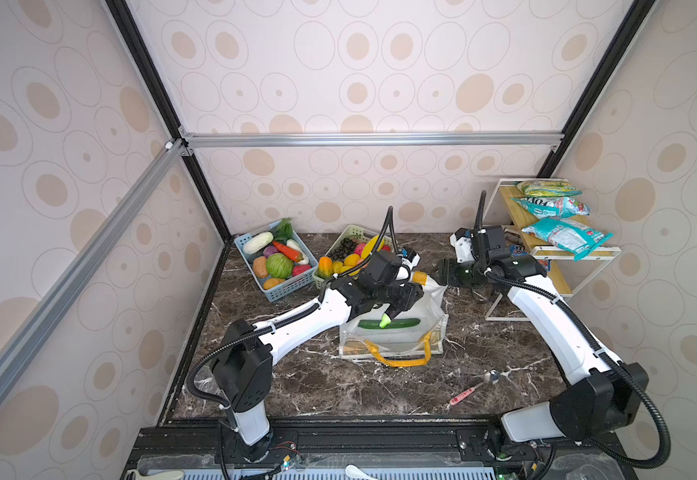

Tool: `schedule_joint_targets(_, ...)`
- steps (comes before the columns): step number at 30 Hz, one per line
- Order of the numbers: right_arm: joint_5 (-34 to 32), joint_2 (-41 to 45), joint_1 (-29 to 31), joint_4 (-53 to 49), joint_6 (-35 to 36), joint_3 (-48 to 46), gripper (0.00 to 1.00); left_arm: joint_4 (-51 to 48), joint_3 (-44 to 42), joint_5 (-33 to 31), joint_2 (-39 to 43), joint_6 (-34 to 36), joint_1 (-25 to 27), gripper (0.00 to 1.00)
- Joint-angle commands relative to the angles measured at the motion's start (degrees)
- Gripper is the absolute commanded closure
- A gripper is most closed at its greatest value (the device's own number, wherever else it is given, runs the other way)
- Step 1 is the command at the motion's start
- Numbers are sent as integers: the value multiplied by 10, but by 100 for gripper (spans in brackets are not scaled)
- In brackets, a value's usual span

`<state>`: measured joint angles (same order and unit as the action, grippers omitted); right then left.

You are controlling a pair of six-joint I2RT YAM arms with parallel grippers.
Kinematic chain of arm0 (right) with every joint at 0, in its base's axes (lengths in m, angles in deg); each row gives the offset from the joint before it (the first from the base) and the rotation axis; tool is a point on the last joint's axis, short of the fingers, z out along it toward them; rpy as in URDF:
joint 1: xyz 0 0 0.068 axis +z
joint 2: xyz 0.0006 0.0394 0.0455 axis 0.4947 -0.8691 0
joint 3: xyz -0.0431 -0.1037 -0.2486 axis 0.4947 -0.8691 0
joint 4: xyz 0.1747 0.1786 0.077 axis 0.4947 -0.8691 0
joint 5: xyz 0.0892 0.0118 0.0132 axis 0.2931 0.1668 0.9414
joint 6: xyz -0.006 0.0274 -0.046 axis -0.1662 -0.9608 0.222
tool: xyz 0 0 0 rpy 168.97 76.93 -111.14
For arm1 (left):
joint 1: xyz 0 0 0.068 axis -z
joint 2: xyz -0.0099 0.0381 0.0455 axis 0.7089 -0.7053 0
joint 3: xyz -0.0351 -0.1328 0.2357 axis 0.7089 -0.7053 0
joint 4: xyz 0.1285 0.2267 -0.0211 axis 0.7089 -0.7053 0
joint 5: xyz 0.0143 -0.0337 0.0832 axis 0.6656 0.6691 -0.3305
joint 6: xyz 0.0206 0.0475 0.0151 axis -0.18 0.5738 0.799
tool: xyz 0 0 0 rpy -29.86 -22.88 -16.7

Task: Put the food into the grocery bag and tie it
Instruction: 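Lower the eggplant with the left gripper into the white tote opening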

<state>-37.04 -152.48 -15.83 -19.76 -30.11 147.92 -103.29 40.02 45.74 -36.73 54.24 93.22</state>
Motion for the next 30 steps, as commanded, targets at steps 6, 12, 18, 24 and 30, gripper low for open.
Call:
schedule_joint_targets(6,-8,10,3,9,-8,-11,38,-41,24,-59,-16,48,21,57)
schedule_joint_targets(12,-10,12,3,10,-8,-14,38,-59,33,-81,-34,71,36,57)
schedule_joint_targets(18,-14,13,3,10,-9,-17,38,-72,37,-100,-49,81,44,58)
schedule_joint_targets(24,-19,14,3,12,-10,-20,38,-81,32,-127,-58,91,52,57)
schedule_joint_targets(30,-37,15,-4,2,2,-17,38,-77,18,-136,-62,92,56,57)
